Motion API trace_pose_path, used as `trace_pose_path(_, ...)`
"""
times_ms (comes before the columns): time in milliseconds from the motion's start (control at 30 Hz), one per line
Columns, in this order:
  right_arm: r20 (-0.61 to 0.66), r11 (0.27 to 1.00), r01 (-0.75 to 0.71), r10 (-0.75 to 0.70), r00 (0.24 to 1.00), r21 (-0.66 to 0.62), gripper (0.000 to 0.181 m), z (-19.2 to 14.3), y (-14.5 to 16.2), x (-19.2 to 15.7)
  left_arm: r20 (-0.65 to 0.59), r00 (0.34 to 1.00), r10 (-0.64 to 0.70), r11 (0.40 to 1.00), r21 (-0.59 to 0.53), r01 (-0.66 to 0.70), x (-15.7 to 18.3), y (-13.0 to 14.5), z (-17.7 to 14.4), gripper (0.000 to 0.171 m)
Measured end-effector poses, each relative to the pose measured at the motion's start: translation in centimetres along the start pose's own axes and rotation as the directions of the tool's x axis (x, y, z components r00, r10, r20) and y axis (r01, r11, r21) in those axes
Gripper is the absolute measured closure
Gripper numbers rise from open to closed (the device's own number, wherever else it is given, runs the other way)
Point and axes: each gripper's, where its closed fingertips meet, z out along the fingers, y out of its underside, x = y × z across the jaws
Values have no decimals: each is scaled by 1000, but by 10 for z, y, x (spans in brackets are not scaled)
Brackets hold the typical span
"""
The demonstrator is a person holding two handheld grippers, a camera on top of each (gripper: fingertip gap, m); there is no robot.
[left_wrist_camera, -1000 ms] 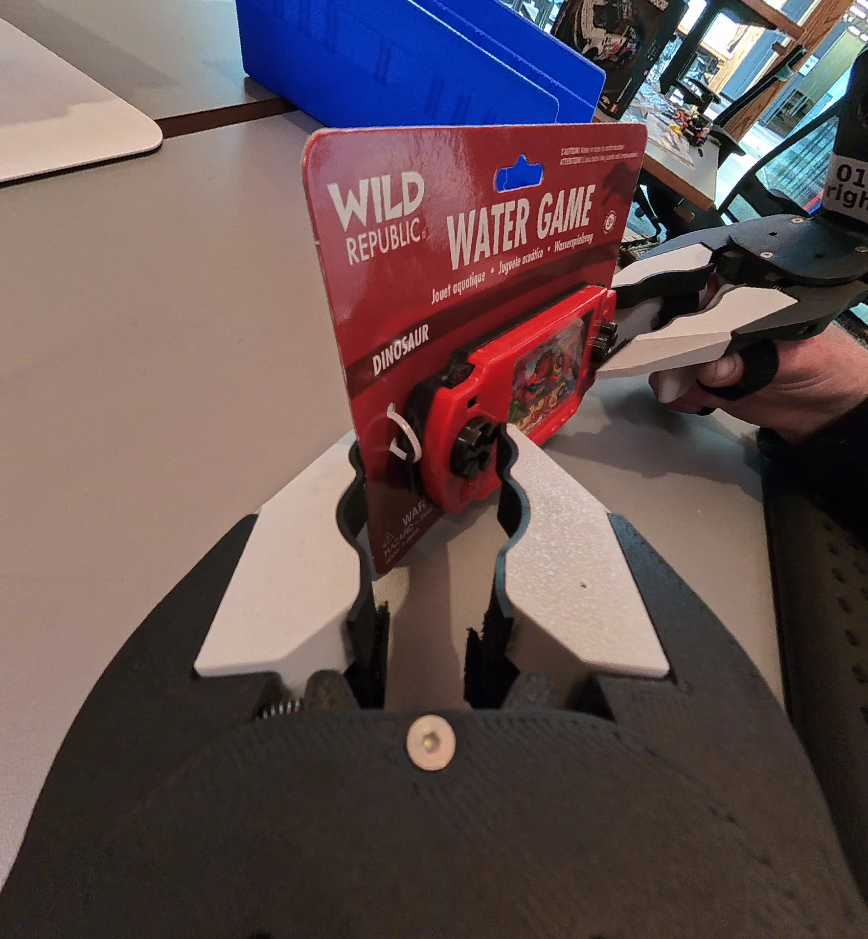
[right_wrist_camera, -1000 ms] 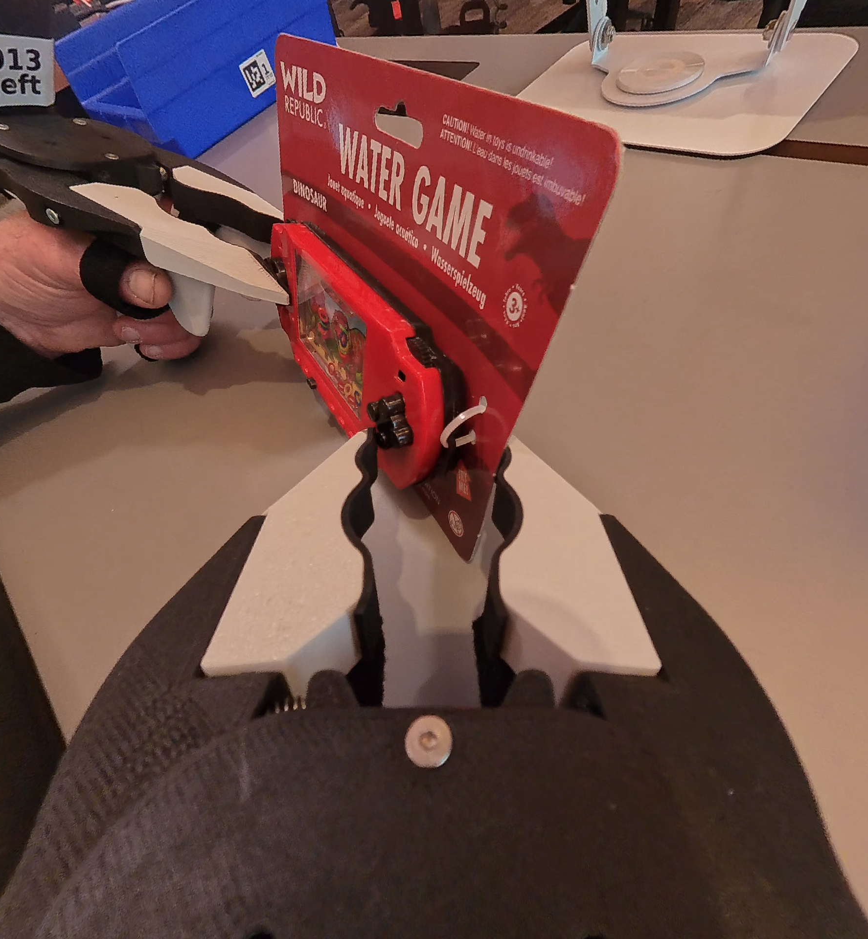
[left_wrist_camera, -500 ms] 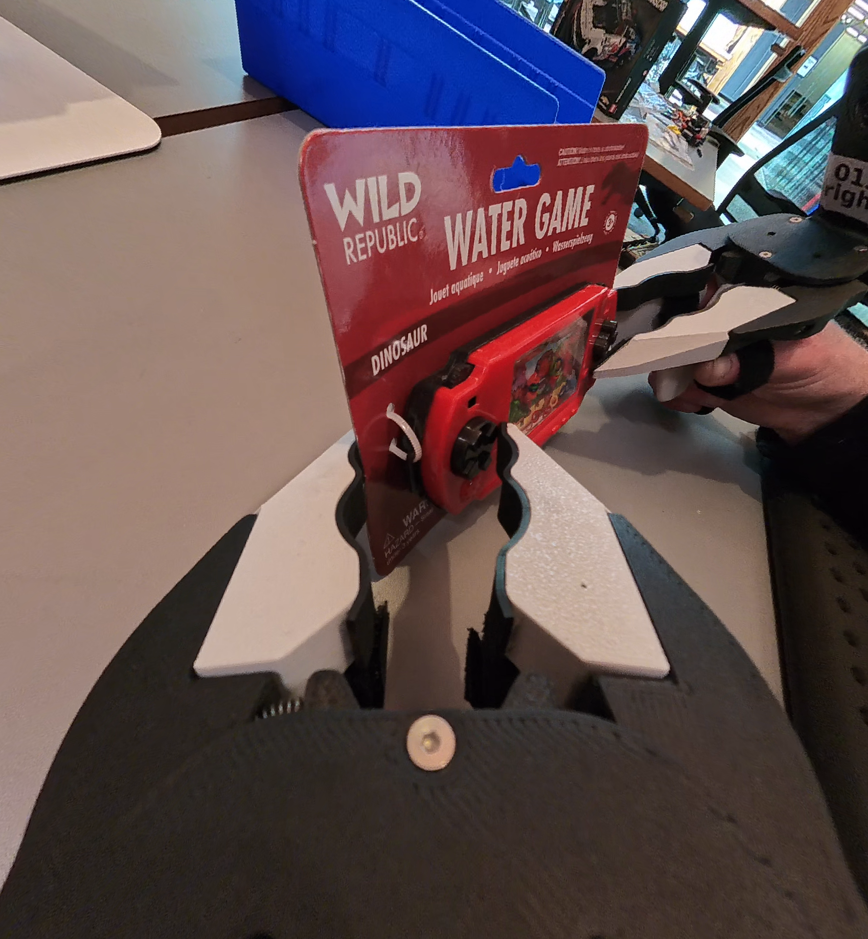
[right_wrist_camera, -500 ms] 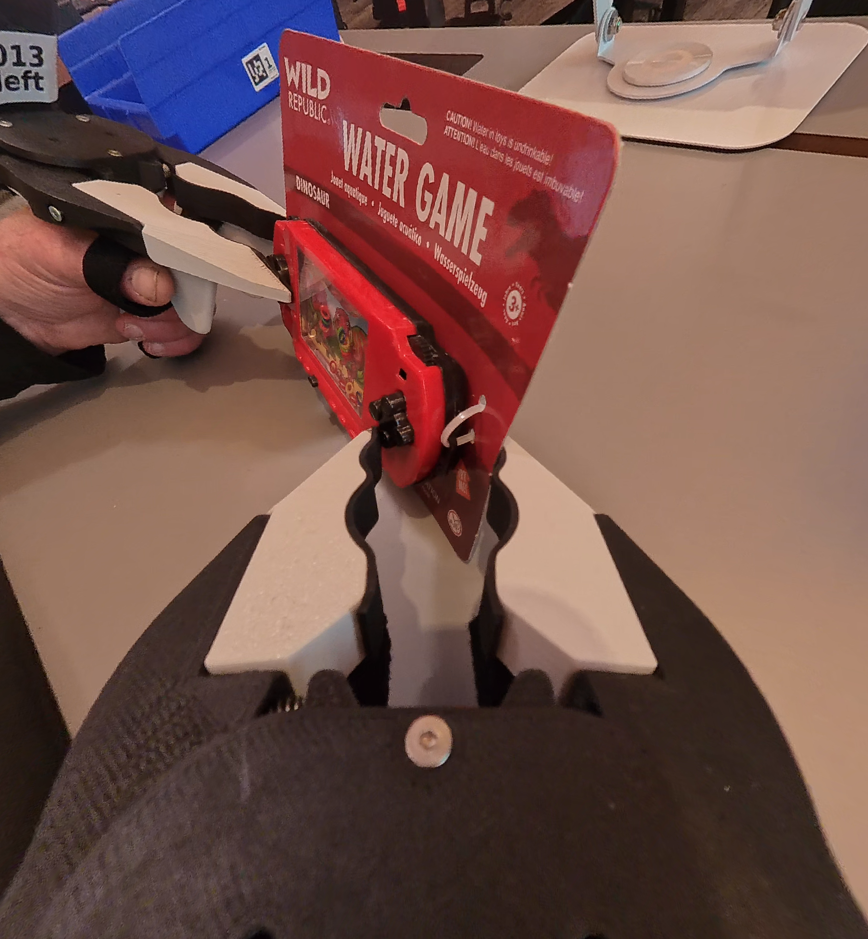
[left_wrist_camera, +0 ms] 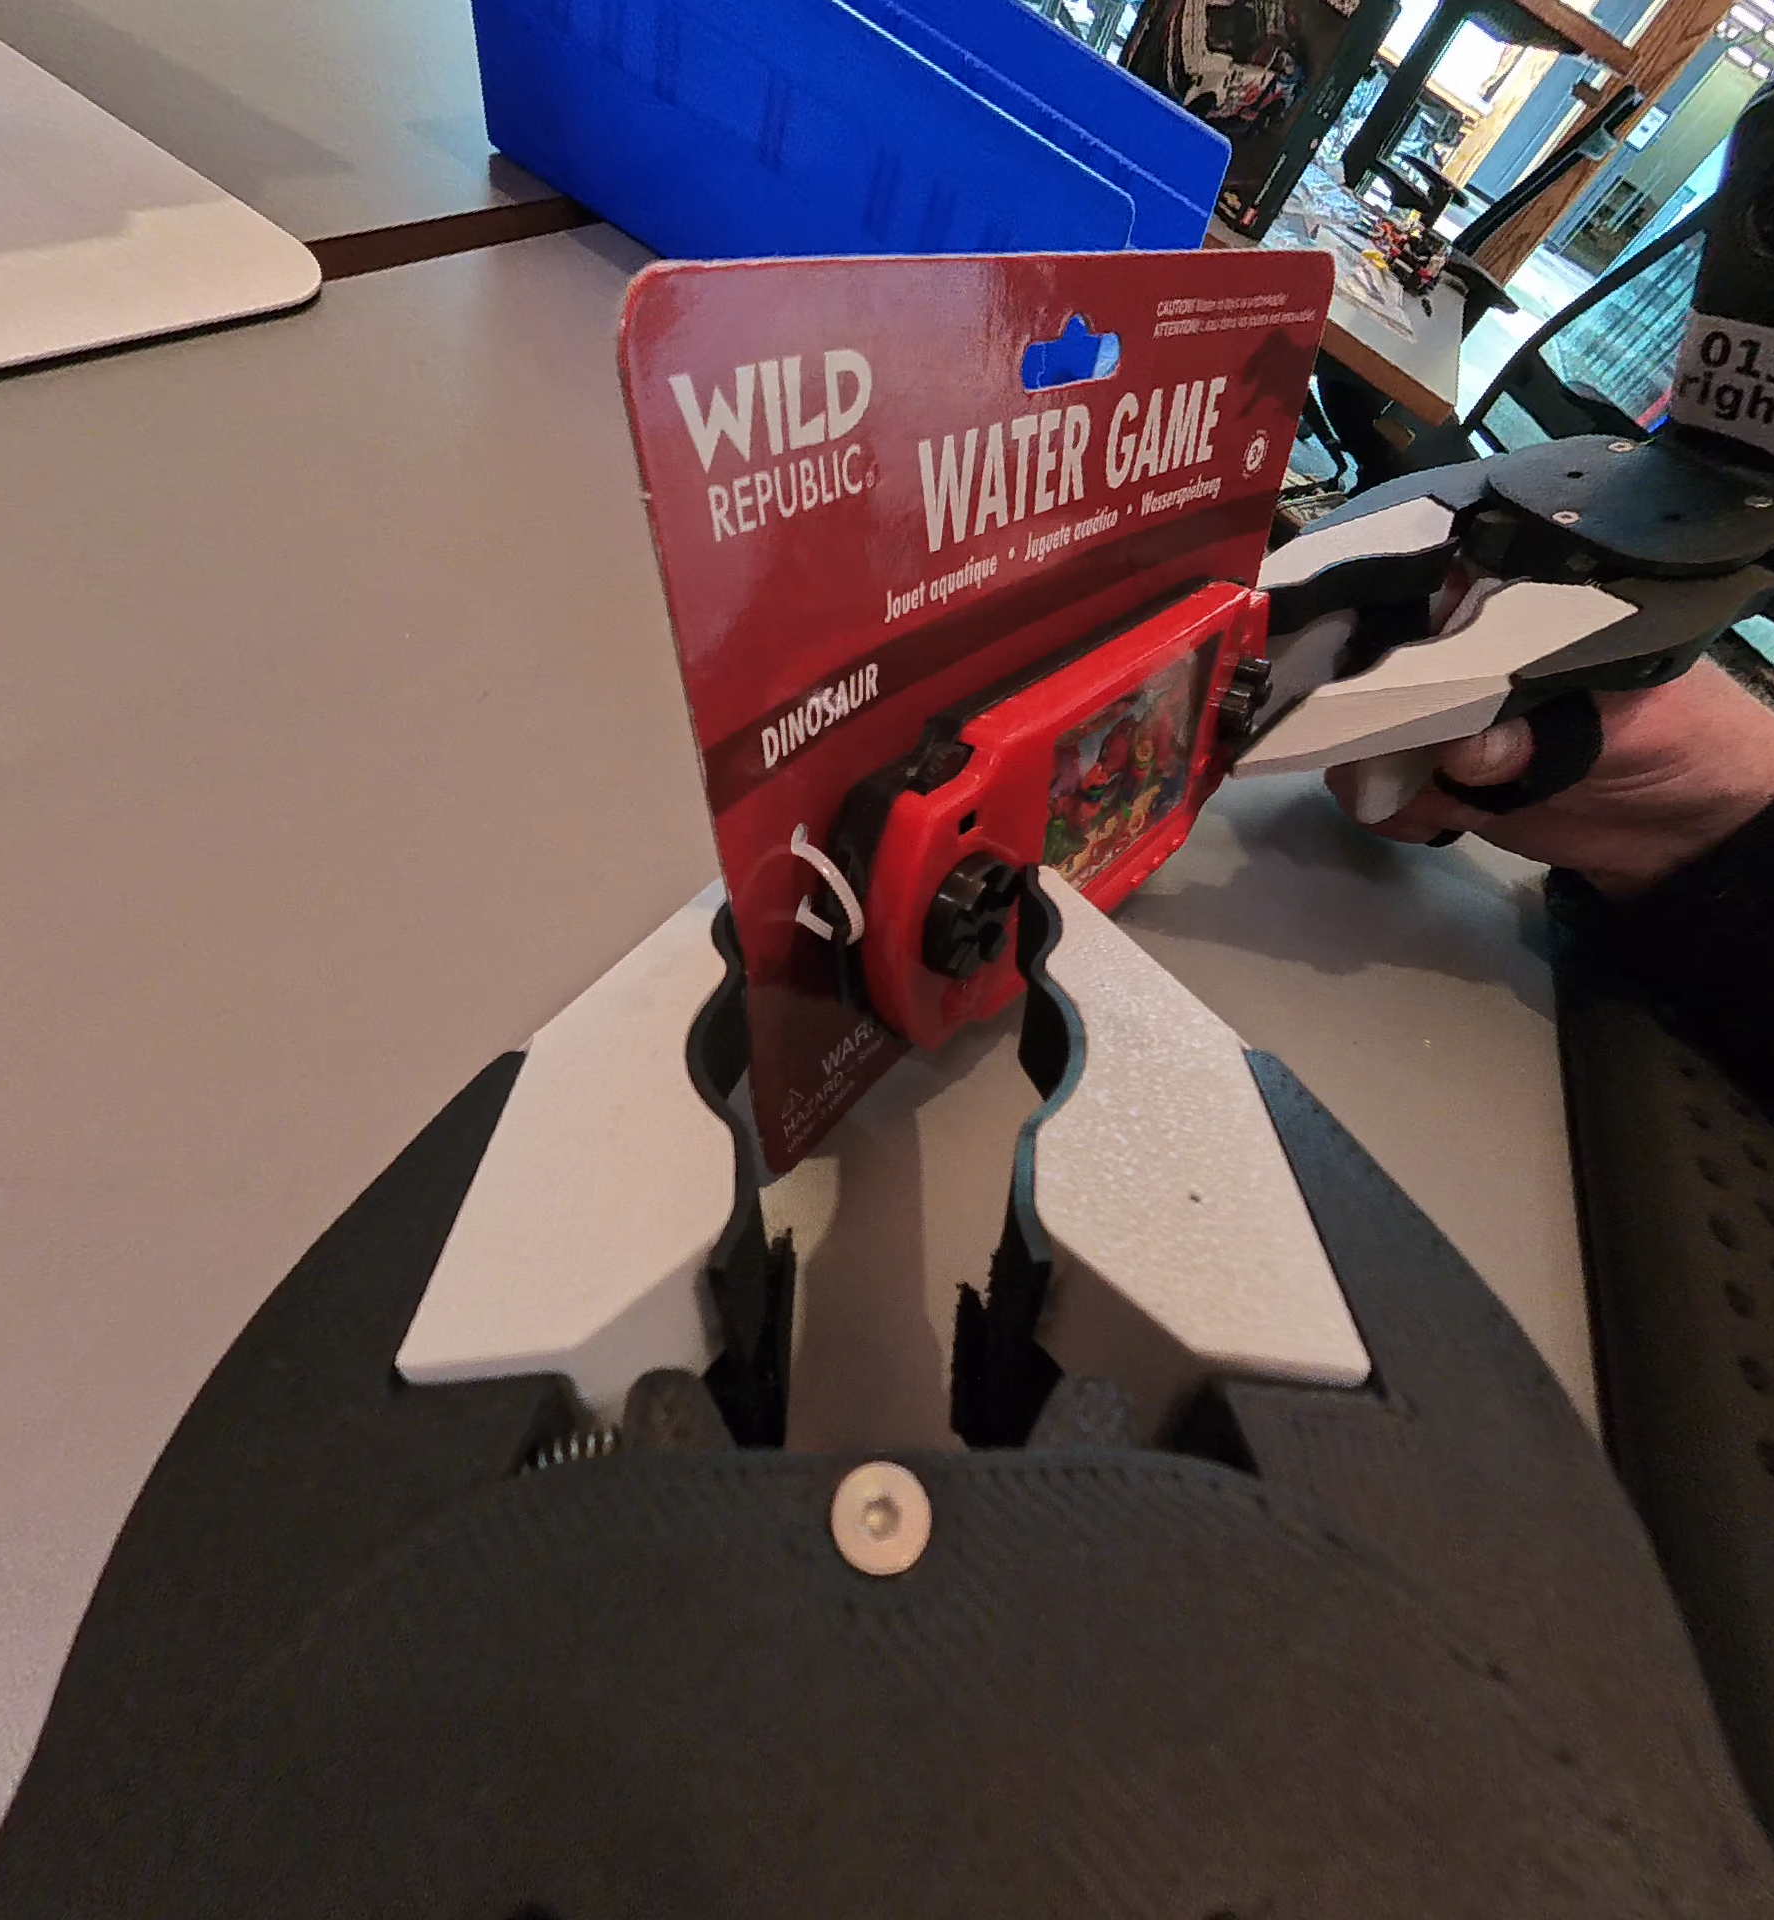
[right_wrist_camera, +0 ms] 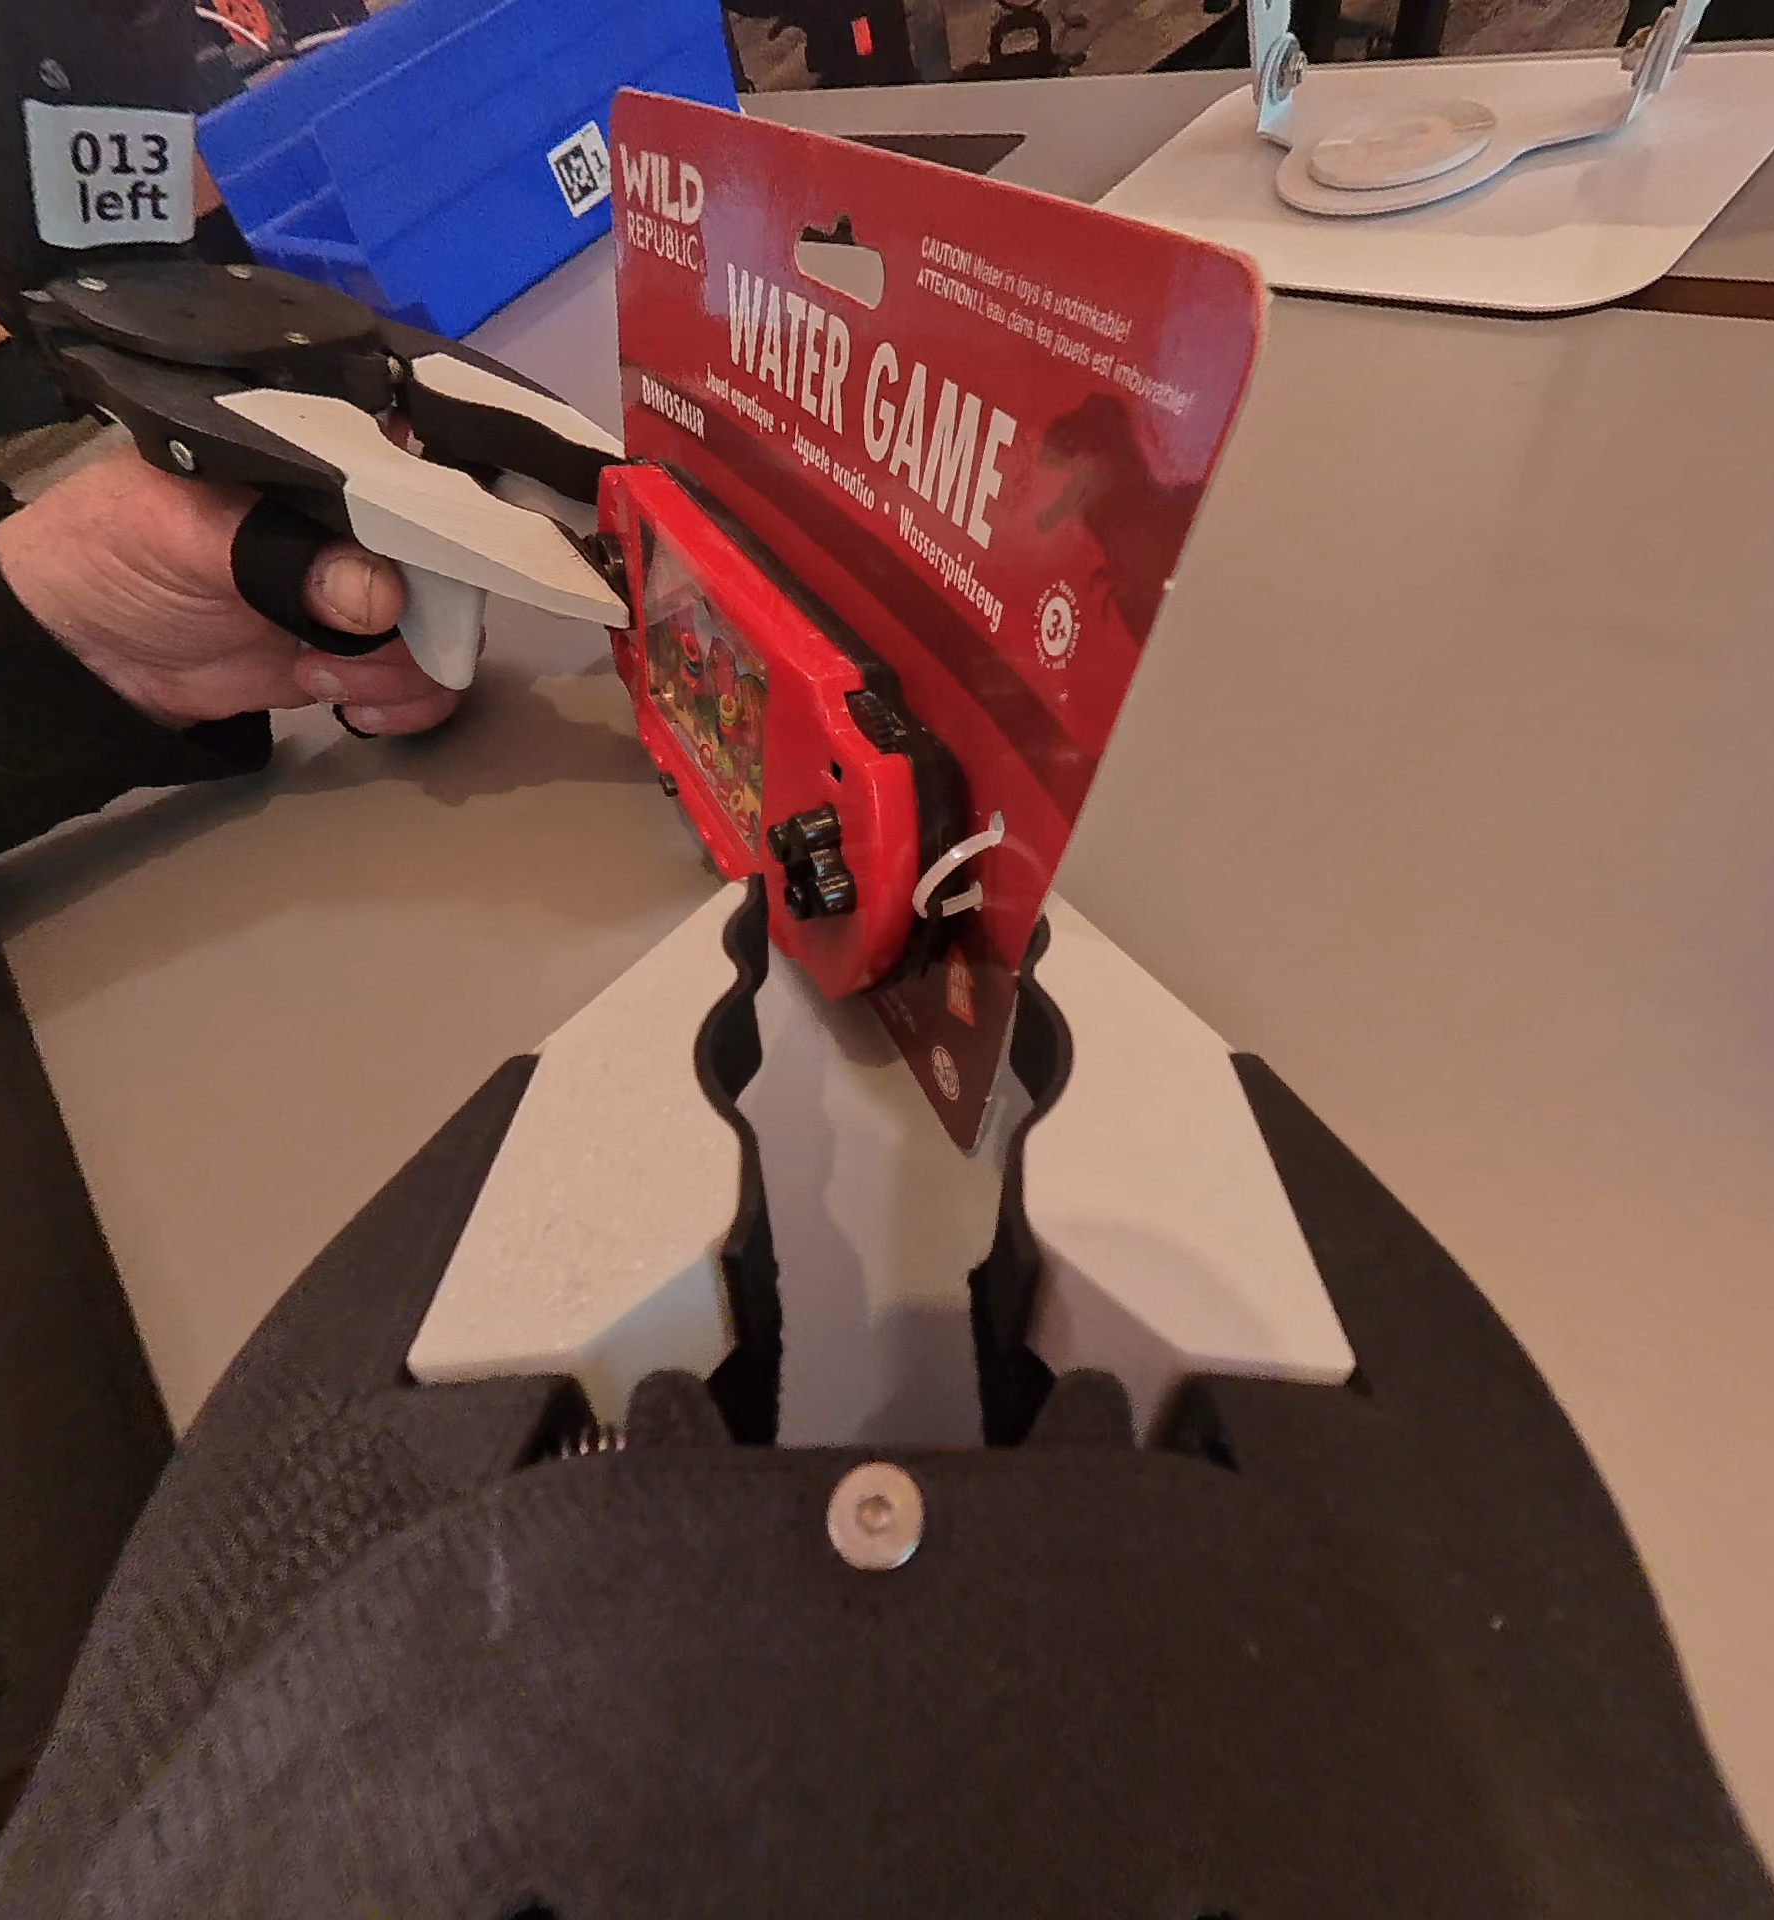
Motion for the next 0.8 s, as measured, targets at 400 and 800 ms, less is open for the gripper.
trace_pose_path(400,76,991,-118,113,991,68,145,-7,-7,1,-1,1000,13,1000,-1,-13,3,0,1,124)
trace_pose_path(800,58,991,-113,109,992,69,138,-6,-7,1,5,999,31,1000,-3,-31,6,0,3,124)
